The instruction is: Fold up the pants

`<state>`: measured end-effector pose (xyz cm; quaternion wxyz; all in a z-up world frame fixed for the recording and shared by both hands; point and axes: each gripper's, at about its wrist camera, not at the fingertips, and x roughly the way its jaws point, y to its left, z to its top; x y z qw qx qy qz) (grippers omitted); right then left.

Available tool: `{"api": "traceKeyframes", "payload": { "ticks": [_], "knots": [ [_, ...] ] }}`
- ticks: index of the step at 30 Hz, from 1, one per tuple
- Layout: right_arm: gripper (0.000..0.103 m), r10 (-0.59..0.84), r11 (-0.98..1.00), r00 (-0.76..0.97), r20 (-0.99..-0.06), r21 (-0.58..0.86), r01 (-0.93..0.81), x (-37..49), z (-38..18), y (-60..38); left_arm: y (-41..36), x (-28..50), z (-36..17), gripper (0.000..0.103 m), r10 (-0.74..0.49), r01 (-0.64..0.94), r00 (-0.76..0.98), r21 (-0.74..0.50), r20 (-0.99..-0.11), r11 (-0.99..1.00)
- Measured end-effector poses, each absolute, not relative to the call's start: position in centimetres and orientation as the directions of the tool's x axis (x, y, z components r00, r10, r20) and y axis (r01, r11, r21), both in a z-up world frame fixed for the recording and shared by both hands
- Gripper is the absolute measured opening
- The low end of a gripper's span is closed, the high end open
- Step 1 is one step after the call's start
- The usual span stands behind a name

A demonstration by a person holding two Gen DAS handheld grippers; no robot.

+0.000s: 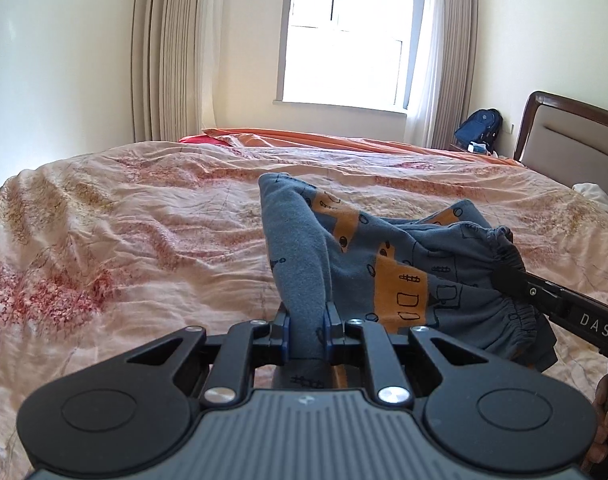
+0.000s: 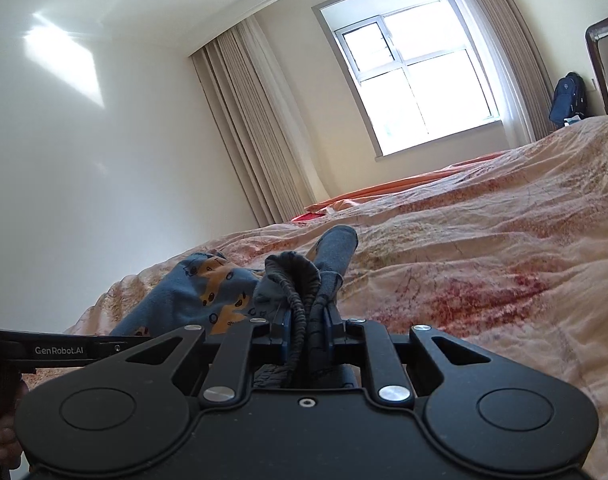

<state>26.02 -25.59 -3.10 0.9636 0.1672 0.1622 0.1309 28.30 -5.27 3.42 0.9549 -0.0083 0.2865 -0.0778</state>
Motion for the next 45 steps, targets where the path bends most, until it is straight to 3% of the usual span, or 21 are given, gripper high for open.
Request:
{"api": "traceKeyframes", "payload": {
  "ticks": [7,15,18,20,21,22,23,24,31,34,45],
  "knots": [
    [0.017,0.288,0.920,0.912,-0.293,0.350,-0.179,30.2,-3.4,-24.6,-4.3,31.0,0.7,0.016,-0.182,0.153,0.799,-0.099,-0.573,0.983],
    [0.020,0.239,0.932,0.886,-0.398,0.350,-0.094,32.3,-6.2,-24.2,-2.7,31.3,-1.6,0.020,-0.201,0.140,0.765,-0.146,-0.612,0.979],
    [0.030,0.208,0.938,0.881,-0.425,0.342,-0.056,32.3,-6.9,-24.2,-2.7,31.2,-1.3,0.028,-0.180,0.133,0.764,-0.121,-0.620,0.984],
    [0.038,0.184,0.941,0.884,-0.430,0.336,-0.032,32.1,-7.0,-24.4,-2.8,30.9,-1.0,0.039,-0.168,0.130,0.765,-0.106,-0.622,0.986],
    [0.040,0.175,0.941,0.885,-0.431,0.337,-0.022,32.0,-7.0,-24.6,-2.8,30.7,-0.7,0.050,-0.166,0.131,0.769,-0.102,-0.617,0.986],
    [0.048,0.164,0.942,0.887,-0.432,0.336,-0.011,31.9,-7.0,-24.8,-2.8,30.4,-0.5,0.062,-0.164,0.131,0.774,-0.099,-0.611,0.986],
    [0.059,0.150,0.944,0.889,-0.433,0.330,0.002,31.7,-6.8,-25.0,-2.8,30.2,-0.2,0.068,-0.158,0.129,0.780,-0.093,-0.606,0.987],
    [0.064,0.137,0.946,0.892,-0.430,0.323,0.011,31.6,-6.7,-25.2,-2.8,30.0,0.1,0.076,-0.151,0.126,0.786,-0.084,-0.599,0.988],
    [0.093,0.105,0.958,0.922,-0.372,0.285,0.005,29.1,-4.4,-25.2,-3.1,27.8,2.5,0.100,-0.110,0.109,0.833,-0.034,-0.543,0.993],
    [0.102,0.102,0.962,0.937,-0.335,0.272,-0.007,27.9,-3.1,-25.1,-3.1,26.7,3.6,0.102,-0.096,0.102,0.852,-0.017,-0.514,0.995],
    [0.103,0.080,0.973,0.966,-0.244,0.229,-0.022,22.9,0.7,-24.4,-2.2,21.9,6.5,0.102,-0.088,0.091,0.886,-0.016,-0.455,0.996]
  ]
}}
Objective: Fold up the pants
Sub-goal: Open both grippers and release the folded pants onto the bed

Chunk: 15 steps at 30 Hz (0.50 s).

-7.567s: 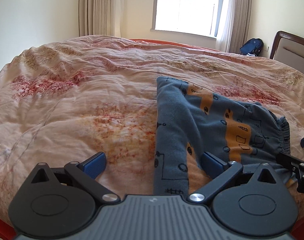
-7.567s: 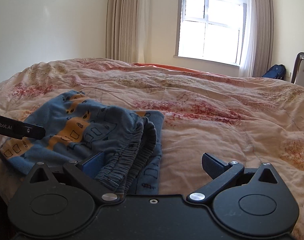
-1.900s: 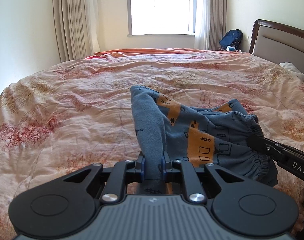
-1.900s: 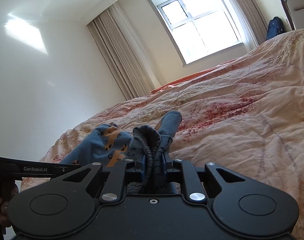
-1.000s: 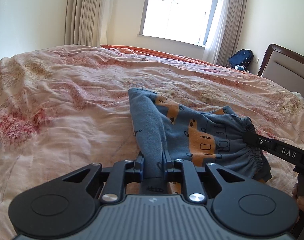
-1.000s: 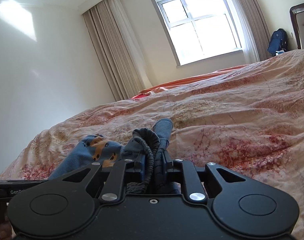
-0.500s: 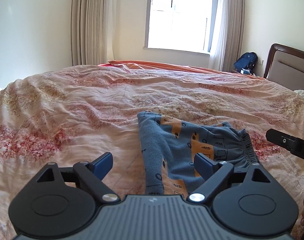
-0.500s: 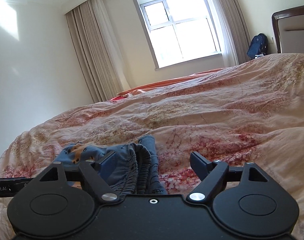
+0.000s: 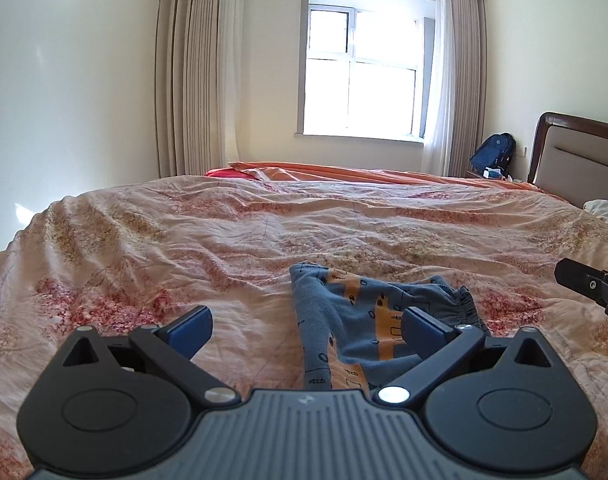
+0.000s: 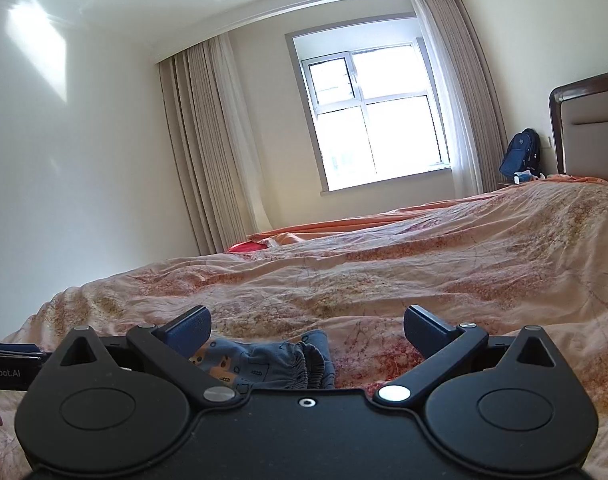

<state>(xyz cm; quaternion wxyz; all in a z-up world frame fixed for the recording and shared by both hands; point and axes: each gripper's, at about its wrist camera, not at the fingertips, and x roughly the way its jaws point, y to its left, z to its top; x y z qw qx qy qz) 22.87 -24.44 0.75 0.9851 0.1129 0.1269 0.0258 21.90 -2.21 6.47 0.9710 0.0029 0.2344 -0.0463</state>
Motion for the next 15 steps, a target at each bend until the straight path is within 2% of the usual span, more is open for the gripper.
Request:
{"api": "traceKeyframes", "payload": {
  "ticks": [15],
  "knots": [
    [0.103,0.088,0.981,0.979,-0.186,0.185,-0.053,14.8,2.0,-22.3,-0.6,14.3,5.7,0.103,-0.098,0.092,0.898,-0.036,-0.429,0.995]
  ]
}}
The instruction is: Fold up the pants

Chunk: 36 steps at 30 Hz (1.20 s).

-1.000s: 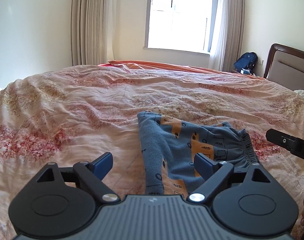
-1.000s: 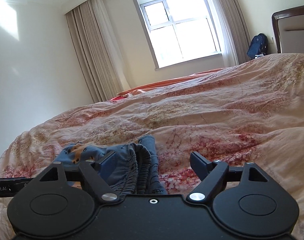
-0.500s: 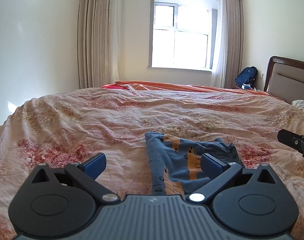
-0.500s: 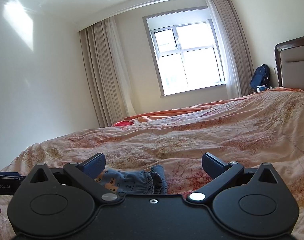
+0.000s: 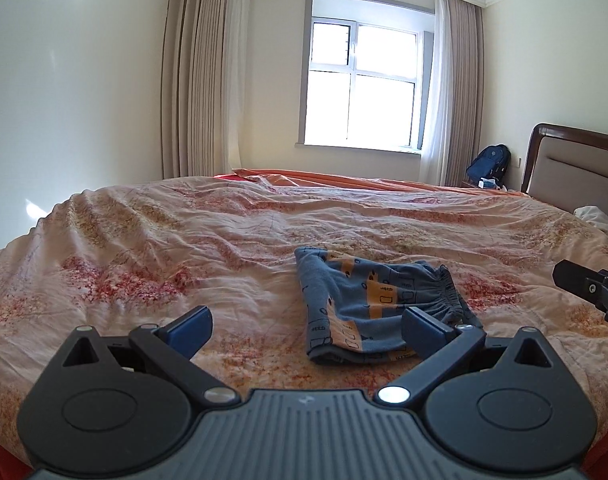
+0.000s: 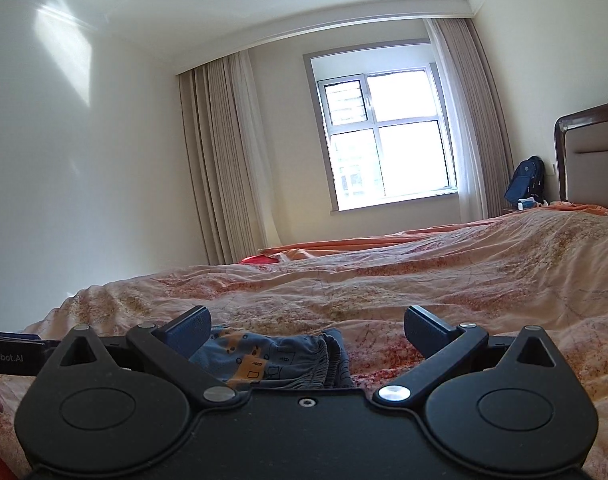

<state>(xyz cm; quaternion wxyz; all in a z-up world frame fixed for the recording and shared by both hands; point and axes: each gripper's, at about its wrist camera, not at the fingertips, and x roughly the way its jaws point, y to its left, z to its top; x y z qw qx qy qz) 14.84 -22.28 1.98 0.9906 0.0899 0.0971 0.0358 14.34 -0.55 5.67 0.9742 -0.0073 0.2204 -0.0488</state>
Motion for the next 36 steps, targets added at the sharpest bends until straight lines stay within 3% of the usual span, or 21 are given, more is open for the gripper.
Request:
{"api": "traceKeyframes", "payload": {
  "ticks": [16,36],
  "knots": [
    [0.103,0.049,0.980,0.973,-0.228,0.199,-0.003,8.7,-2.1,-20.3,0.8,10.2,1.4,0.103,-0.097,0.090,0.887,-0.038,-0.452,0.995],
    [0.103,0.047,0.984,0.955,-0.294,0.180,0.007,10.2,-3.7,-20.0,1.6,11.4,0.6,0.103,-0.090,0.070,0.873,-0.059,-0.479,0.996]
  ]
}}
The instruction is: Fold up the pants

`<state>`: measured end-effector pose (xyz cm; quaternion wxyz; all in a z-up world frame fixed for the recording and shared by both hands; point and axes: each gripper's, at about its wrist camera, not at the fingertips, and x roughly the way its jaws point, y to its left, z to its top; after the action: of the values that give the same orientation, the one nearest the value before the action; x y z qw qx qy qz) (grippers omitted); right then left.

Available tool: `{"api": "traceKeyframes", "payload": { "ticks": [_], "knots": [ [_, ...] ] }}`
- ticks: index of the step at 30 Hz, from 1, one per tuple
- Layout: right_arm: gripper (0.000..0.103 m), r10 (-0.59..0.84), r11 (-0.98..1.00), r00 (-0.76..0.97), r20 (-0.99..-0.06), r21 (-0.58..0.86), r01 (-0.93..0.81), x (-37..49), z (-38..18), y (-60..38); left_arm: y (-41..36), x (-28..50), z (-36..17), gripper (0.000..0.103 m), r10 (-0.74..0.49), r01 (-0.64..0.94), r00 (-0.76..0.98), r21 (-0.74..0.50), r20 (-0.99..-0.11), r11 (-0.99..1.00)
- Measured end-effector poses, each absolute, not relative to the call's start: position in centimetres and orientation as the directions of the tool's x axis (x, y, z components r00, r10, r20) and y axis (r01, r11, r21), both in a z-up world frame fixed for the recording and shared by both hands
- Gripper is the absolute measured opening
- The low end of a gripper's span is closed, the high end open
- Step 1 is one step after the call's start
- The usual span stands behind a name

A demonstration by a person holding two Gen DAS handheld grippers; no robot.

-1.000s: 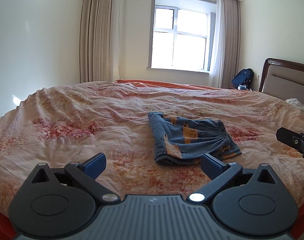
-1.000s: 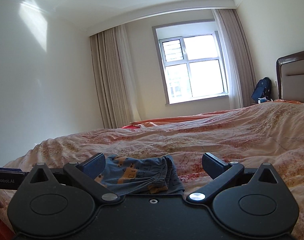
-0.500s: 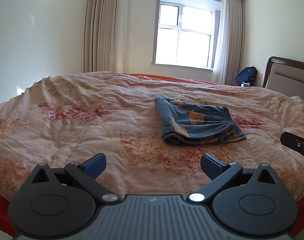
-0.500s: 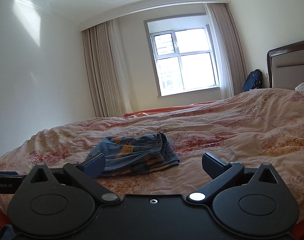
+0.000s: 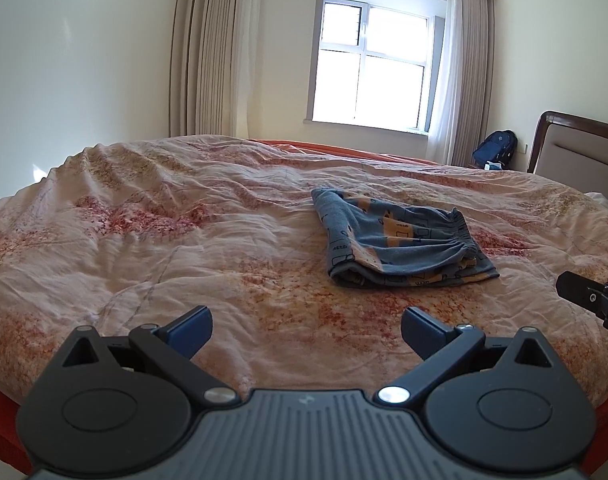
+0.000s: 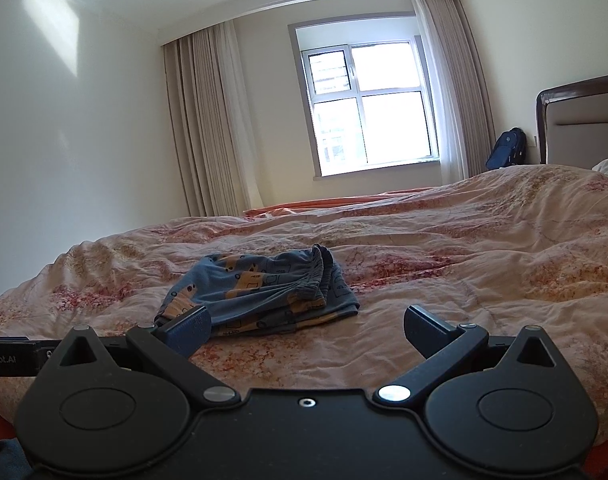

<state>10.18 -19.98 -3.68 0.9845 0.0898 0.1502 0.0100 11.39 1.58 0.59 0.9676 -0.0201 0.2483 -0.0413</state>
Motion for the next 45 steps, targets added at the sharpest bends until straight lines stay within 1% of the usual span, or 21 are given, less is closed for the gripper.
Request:
{"api": "traceKeyframes", "payload": {
  "ticks": [43,45],
  "knots": [
    [0.103,0.067,0.983,0.951,-0.303,0.185,-0.010,10.45,-3.79,-20.10,1.41,11.52,0.69,0.103,-0.090,0.073,0.870,-0.055,-0.485,0.996],
    [0.103,0.067,0.983,0.951,-0.303,0.185,-0.010,10.45,-3.78,-20.10,1.20,11.50,0.72,0.103,-0.052,0.040,0.868,-0.036,-0.495,0.999]
  ]
}}
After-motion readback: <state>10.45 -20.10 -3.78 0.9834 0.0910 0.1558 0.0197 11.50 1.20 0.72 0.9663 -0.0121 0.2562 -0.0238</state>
